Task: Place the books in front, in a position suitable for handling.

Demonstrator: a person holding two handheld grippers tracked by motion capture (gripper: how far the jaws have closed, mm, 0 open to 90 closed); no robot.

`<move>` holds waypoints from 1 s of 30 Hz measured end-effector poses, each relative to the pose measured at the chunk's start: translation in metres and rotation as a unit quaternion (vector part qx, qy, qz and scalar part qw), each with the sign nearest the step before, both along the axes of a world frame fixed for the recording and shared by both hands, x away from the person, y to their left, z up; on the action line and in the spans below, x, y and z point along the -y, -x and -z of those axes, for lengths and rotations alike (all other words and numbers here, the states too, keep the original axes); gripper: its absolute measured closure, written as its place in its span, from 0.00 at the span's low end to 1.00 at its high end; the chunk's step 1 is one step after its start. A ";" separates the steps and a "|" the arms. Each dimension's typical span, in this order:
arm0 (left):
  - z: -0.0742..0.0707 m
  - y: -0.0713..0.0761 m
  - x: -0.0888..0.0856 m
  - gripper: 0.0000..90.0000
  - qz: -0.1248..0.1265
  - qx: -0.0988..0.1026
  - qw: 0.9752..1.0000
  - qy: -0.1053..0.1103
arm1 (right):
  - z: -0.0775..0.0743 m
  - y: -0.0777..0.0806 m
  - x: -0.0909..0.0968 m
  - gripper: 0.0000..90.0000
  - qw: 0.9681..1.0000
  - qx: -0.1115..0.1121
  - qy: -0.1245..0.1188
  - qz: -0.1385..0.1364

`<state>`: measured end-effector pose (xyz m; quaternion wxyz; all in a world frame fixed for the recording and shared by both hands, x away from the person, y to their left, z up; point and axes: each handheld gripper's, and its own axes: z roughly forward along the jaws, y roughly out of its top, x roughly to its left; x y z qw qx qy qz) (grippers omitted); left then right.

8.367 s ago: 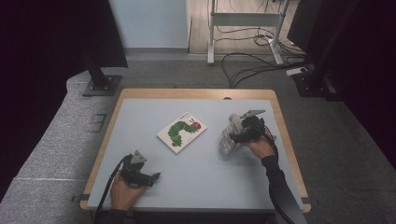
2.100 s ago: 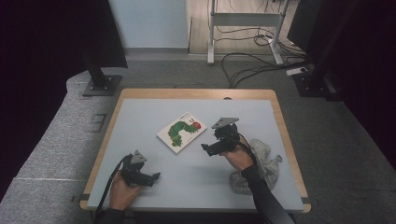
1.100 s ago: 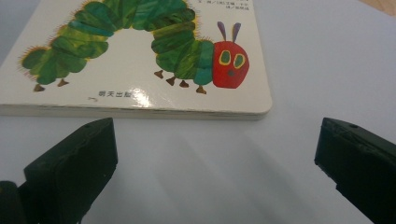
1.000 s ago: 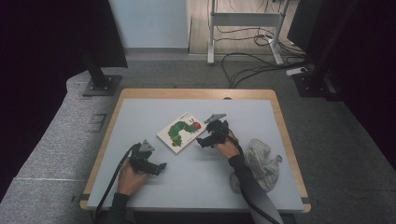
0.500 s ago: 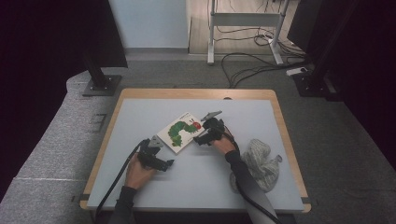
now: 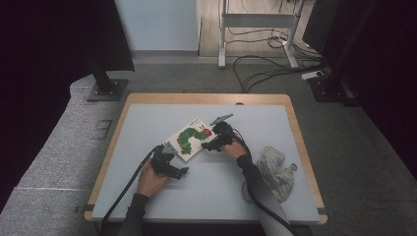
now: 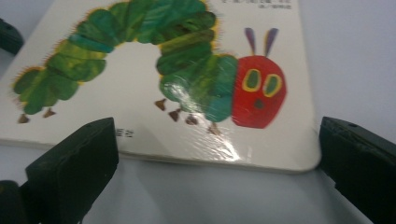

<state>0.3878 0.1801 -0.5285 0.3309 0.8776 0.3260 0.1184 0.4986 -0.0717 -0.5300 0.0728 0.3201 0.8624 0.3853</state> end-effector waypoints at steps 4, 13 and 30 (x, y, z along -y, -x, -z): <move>0.000 0.000 0.000 0.00 0.007 -0.001 1.000 0.001 | 0.000 0.002 -0.001 0.00 1.000 0.001 0.002 0.000; -0.001 0.001 0.000 0.00 0.009 -0.006 1.000 0.000 | -0.001 0.008 -0.004 0.00 1.000 0.003 0.017 0.005; -0.009 0.005 -0.007 0.00 0.039 -0.029 0.999 0.014 | -0.003 0.026 -0.002 0.01 0.999 0.009 0.040 -0.004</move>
